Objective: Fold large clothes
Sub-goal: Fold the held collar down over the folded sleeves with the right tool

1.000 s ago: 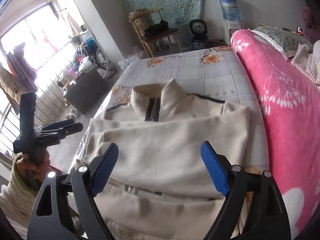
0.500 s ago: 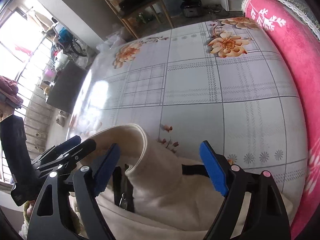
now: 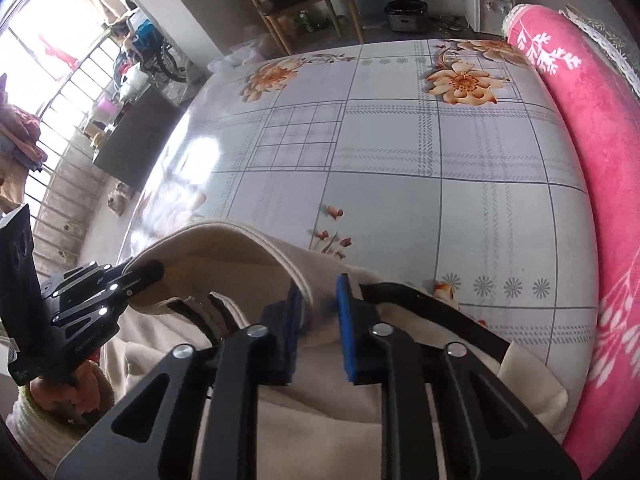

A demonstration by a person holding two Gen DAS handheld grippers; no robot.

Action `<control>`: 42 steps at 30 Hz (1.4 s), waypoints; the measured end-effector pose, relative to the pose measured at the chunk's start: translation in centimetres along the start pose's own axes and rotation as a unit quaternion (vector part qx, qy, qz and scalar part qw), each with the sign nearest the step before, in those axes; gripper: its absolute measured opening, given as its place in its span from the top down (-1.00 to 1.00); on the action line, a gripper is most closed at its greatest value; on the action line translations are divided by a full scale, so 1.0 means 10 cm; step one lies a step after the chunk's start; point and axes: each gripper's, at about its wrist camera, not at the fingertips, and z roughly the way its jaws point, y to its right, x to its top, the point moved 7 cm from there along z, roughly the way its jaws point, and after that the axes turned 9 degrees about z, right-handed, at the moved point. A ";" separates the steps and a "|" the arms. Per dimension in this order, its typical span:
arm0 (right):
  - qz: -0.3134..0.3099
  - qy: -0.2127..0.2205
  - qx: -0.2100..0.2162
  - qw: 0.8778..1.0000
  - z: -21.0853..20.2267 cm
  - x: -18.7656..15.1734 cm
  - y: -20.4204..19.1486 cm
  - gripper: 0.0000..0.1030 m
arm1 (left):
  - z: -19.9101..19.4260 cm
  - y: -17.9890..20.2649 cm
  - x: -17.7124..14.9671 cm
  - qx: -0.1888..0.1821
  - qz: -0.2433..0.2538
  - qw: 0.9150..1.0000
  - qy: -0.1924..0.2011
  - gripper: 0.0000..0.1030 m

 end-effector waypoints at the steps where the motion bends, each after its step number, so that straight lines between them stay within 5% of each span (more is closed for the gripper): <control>1: -0.006 0.005 0.001 1.000 -0.06 -0.05 -0.03 0.78 | -0.08 0.03 -0.05 -0.001 0.003 1.000 0.005 0.78; 9: -0.068 0.051 -0.027 0.996 -0.47 -0.73 -0.18 0.80 | -0.48 0.27 -0.54 0.007 0.035 0.999 0.036 0.79; 16: -0.103 0.025 -0.063 0.992 -0.31 -1.38 -0.07 0.70 | -0.25 0.35 -1.06 0.031 0.051 0.998 0.013 0.75; 18: -0.100 0.031 -0.037 0.994 -0.52 -1.44 -0.14 0.64 | -0.25 0.34 -1.11 0.029 0.048 0.998 0.016 0.73; 21: -0.110 0.072 0.021 0.991 -0.94 -1.35 -0.40 0.27 | -0.31 0.33 -1.12 0.028 0.052 0.998 0.028 0.72; 24: -0.109 0.100 0.052 0.988 -1.10 -1.10 -0.66 0.25 | -0.31 0.35 -1.11 0.027 0.059 0.998 0.029 0.72; 28: -0.105 0.067 0.043 0.991 -0.61 -0.88 -0.80 0.26 | -0.39 0.35 -1.17 -0.007 0.038 0.999 0.032 0.67; 33: -0.112 -0.006 -0.028 0.993 0.20 -1.15 -0.56 0.26 | -0.73 0.26 -1.36 -0.051 0.016 0.997 0.053 0.67; 38: -0.112 0.009 -0.014 0.994 0.15 -1.25 -0.51 0.26 | -1.01 0.14 -1.04 -0.091 -0.013 0.990 0.107 0.67; 42: -0.113 0.006 -0.015 0.993 0.05 -1.28 -0.49 0.25 | -0.74 0.27 -0.61 -0.142 -0.024 0.985 0.095 0.58</control>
